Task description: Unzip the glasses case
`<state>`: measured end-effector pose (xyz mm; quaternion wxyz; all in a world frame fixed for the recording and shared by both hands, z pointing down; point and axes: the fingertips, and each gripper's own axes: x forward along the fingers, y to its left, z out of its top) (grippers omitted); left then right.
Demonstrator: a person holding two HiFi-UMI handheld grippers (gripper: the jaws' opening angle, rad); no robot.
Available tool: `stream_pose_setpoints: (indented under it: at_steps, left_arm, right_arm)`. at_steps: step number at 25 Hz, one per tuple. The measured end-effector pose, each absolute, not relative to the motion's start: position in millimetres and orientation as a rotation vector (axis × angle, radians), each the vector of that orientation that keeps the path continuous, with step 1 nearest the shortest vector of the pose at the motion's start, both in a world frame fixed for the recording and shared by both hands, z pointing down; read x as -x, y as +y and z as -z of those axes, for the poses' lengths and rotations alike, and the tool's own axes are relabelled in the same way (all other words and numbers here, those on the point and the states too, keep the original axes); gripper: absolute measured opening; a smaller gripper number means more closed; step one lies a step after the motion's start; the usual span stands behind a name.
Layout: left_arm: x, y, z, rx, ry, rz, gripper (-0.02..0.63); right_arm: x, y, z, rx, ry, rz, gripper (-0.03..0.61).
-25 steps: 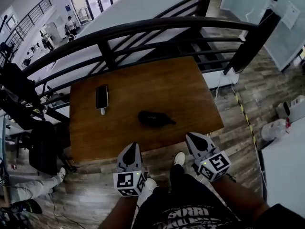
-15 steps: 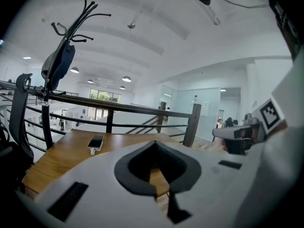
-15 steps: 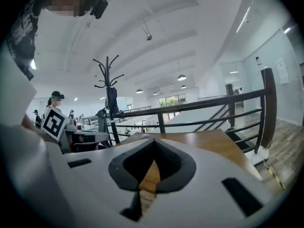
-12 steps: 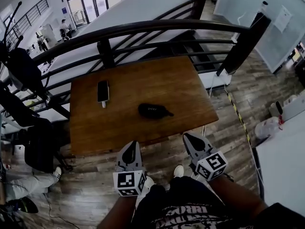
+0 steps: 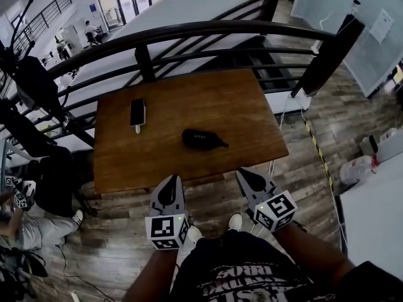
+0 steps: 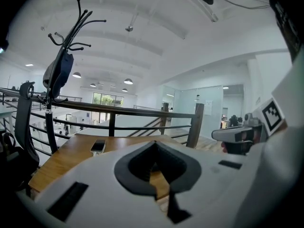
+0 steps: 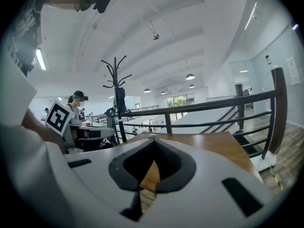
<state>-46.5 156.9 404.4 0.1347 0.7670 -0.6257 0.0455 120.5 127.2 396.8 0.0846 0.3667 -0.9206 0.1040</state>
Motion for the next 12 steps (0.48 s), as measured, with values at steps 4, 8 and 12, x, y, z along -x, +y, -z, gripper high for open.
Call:
stream_pose_setpoints:
  at_steps: [4,8,12]
  left_arm:
    - [45.4,155.3,-403.4,-2.218,-1.813,-0.147,0.005]
    - [44.0,154.6,-400.7,-2.223,-1.825,-0.146,0.005]
    - [40.9,158.5,-399.1,-2.23,-1.825,-0.15,0.005]
  right_arm:
    - [-121.2,125.6,-393.8,-1.081,-2.753,-0.303,-0.003]
    - [-122.1,126.5,-392.3,-1.079,-2.751,-0.3,-0.003]
    - [-124.1,132.3,-392.0,-1.078,-2.747,-0.299,-0.003]
